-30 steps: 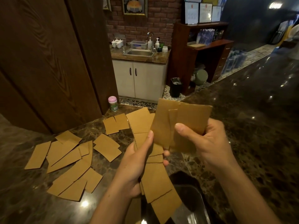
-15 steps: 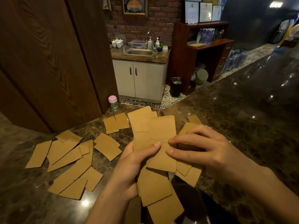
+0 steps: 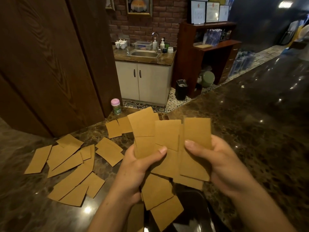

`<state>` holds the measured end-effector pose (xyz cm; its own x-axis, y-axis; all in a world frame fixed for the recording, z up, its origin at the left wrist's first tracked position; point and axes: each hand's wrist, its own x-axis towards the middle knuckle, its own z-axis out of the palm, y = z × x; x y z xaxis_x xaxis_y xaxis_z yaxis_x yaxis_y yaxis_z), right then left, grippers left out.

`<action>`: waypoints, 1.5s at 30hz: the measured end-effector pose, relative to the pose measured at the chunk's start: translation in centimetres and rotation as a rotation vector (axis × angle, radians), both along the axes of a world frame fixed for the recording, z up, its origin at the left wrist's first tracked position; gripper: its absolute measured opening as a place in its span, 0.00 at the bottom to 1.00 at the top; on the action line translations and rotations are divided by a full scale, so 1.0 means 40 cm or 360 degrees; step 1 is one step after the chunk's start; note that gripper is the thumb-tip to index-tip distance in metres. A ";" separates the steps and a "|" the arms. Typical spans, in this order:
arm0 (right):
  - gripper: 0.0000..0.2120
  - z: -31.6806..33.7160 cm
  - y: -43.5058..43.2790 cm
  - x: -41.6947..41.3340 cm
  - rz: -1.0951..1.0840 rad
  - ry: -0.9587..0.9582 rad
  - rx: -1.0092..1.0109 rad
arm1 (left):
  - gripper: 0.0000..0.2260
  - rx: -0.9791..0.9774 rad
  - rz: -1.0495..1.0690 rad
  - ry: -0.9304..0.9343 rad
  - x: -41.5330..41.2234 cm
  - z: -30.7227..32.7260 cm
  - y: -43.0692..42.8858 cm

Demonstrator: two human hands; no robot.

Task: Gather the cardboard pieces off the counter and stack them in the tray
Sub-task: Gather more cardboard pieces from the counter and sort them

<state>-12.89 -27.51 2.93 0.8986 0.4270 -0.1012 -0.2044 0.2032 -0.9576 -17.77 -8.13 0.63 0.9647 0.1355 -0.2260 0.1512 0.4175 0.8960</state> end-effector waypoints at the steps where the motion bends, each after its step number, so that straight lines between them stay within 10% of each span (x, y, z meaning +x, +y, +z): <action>1: 0.17 -0.010 0.019 -0.004 -0.0023 0.0046 0.0011 | 0.19 0.0012 -0.0014 -0.0004 0.001 -0.003 -0.004; 16: 0.12 -0.067 0.047 0.013 -0.0479 0.0081 0.0111 | 0.09 -0.0105 0.0107 0.0028 0.002 -0.021 0.000; 45: 0.23 -0.059 0.068 0.040 -0.0228 0.0295 0.0171 | 0.11 0.0152 -0.0106 -0.0018 0.038 -0.007 -0.001</action>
<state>-11.28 -24.80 0.58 0.9211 0.3138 -0.2306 -0.3360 0.3411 -0.8779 -16.26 -8.16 0.37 0.9747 0.0912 -0.2042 0.1656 0.3196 0.9330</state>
